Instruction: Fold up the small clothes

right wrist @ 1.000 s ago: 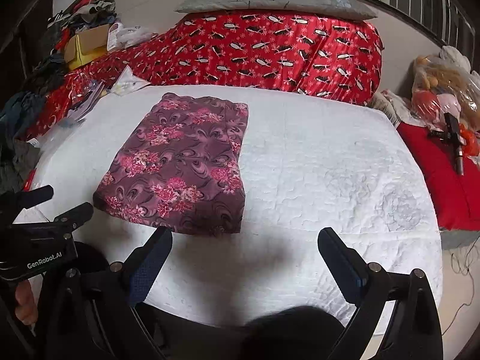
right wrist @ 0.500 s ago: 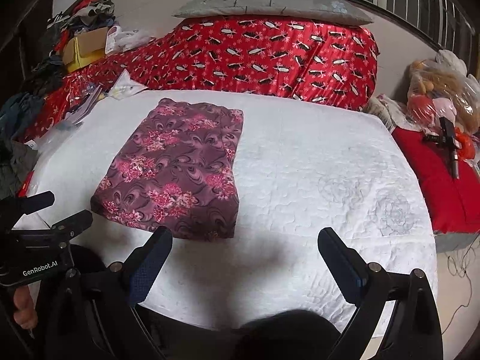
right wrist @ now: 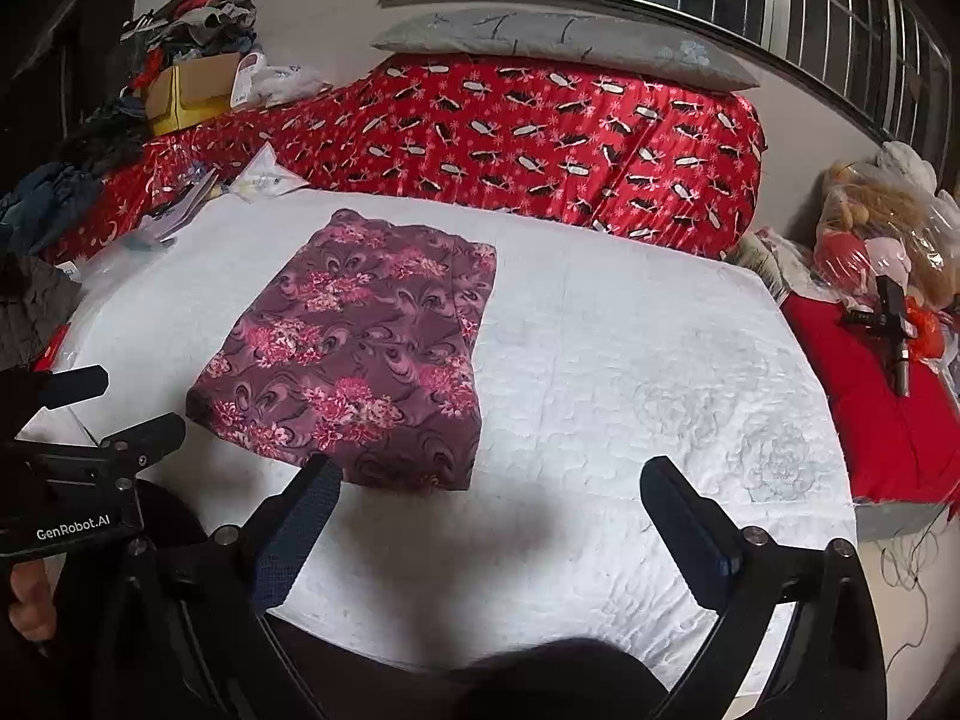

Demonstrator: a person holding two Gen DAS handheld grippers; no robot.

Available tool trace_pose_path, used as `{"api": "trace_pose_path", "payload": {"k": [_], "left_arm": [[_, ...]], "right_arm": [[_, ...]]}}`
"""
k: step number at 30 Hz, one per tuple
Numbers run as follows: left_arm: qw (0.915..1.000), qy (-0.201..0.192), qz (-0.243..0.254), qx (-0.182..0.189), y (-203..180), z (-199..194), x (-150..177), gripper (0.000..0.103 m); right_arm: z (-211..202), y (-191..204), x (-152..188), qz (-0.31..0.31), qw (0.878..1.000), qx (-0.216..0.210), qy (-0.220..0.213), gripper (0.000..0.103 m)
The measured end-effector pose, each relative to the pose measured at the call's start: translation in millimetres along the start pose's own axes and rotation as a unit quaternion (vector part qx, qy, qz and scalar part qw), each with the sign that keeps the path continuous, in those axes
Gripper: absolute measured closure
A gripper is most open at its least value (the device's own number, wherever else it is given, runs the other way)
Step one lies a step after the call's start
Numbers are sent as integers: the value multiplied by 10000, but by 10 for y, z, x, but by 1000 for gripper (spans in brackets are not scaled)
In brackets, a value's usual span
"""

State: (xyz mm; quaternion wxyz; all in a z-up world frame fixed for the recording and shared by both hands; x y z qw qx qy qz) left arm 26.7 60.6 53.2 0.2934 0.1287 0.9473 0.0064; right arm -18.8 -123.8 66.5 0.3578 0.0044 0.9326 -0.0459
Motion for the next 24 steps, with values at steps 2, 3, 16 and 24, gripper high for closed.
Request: {"api": "trace_pose_path", "payload": {"k": [2, 3, 16, 24], "left_arm": [[10000, -23, 13, 6, -4, -17, 1, 18], [10000, -34, 22, 10, 1, -19, 1, 18], [9999, -75, 94, 38, -40, -63, -6, 18], [9999, -66, 85, 37, -50, -61, 2, 18]], "right_arm": [[-16, -17, -8, 12, 10000, 16, -17, 1], [-26, -27, -12, 26, 10000, 27, -18, 1], [-52, -91, -17, 125, 9999, 2, 19, 0], [-61, -103, -17, 172, 9998, 5, 21, 0]]}}
Point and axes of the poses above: each gripper's, at about its wrist camera, not at the fingertips, and z roughly the way its jaws point, y to its left, x to its underside, the point moved 2 cm from there along z, roughly the way its jaws point, and after that the axes turned 2 degrees about y, right-handed, at the moved point
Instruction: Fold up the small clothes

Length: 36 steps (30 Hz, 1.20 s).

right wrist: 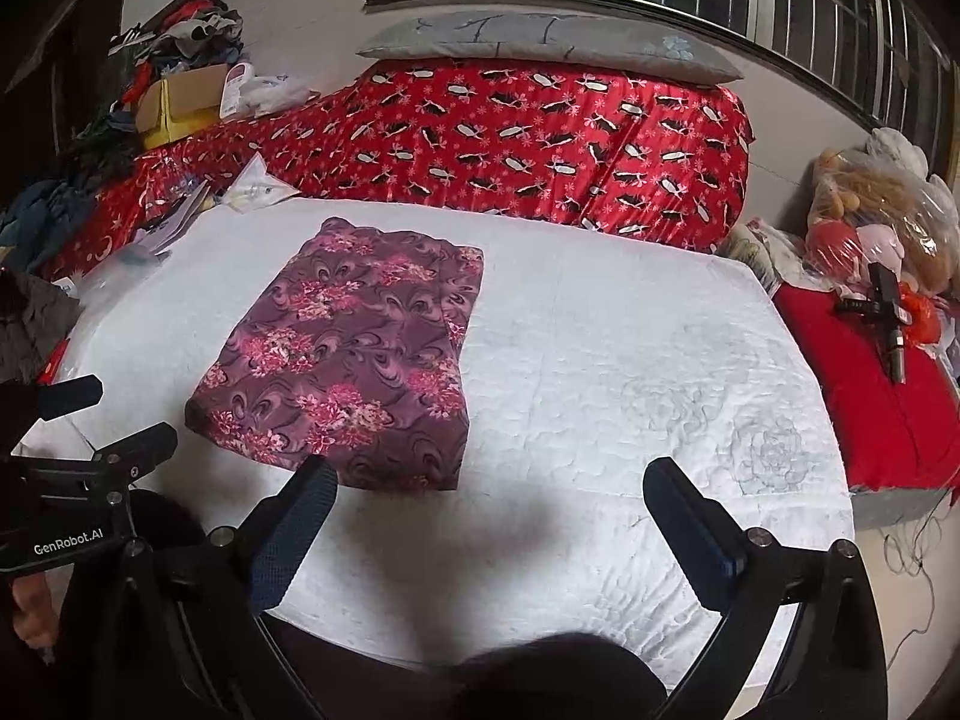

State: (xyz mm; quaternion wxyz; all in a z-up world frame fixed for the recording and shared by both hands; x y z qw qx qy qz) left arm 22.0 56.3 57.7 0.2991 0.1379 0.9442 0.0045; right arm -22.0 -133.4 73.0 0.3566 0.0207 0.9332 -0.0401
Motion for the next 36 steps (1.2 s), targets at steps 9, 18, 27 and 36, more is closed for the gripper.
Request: {"api": "trace_pose_path", "payload": {"k": [9, 18, 27, 36], "left_arm": [[10000, -7, 9, 11, -23, -17, 18, 18], [9999, -1, 95, 32, -11, 4, 15, 18], [9999, 7, 103, 41, -12, 3, 13, 18], [9999, 20, 122, 59, -13, 11, 6, 18]], "right_arm": [[23, -29, 15, 73, 10000, 7, 50, 0], [33, -51, 15, 113, 9999, -37, 66, 0], [35, -57, 24, 136, 9999, 5, 55, 0], [28, -84, 38, 189, 9998, 75, 65, 0]]}}
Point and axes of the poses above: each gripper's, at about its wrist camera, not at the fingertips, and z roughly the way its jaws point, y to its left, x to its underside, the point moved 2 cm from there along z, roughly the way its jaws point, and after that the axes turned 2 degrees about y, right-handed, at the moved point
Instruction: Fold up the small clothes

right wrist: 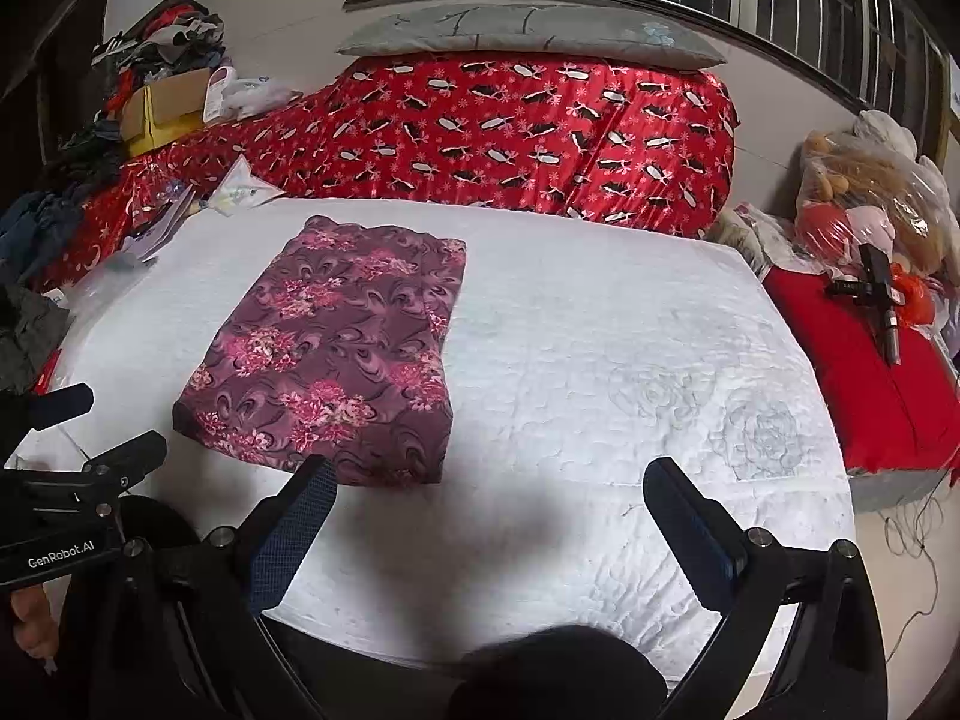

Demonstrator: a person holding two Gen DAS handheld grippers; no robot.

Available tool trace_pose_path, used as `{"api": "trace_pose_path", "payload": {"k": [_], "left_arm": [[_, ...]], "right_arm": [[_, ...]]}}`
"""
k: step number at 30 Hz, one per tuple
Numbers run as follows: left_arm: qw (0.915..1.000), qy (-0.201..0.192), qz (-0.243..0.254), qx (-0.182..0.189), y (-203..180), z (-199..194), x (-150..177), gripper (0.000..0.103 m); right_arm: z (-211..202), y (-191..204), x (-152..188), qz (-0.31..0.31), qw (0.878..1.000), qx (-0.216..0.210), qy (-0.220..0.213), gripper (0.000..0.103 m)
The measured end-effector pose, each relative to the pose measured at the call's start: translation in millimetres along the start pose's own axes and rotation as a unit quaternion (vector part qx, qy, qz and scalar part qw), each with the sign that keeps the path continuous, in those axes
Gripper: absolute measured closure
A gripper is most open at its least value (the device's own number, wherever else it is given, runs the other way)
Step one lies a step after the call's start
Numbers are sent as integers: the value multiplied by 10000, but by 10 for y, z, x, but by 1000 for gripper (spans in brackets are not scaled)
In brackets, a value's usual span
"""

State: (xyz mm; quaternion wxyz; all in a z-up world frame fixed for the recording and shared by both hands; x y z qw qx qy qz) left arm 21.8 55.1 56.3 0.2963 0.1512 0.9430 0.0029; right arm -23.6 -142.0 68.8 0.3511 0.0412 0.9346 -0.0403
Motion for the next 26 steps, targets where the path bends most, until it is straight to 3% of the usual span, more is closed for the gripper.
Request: {"api": "trace_pose_path", "payload": {"k": [16, 20, 26], "left_arm": [[9997, 152, 76, 190, -13, 39, -50, 18], [9996, -41, 114, 245, -65, -32, -84, 18], [9997, -18, 195, 161, -72, -24, -100, 18]], "right_arm": [[3, -110, 14, 213, 9997, -77, -1, 0], [18, -119, 23, 226, 9997, -93, 20, 0], [39, -135, 15, 251, 9996, -101, 58, 0]]}}
Point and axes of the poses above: each gripper's, at about its wrist camera, not at the fingertips, and z roughly the way its jaws point, y to its left, x to its underside, the point moved 2 cm from there along z, roughly the way its jaws point, and after that the axes turned 2 degrees about y, right-handed, at the moved point
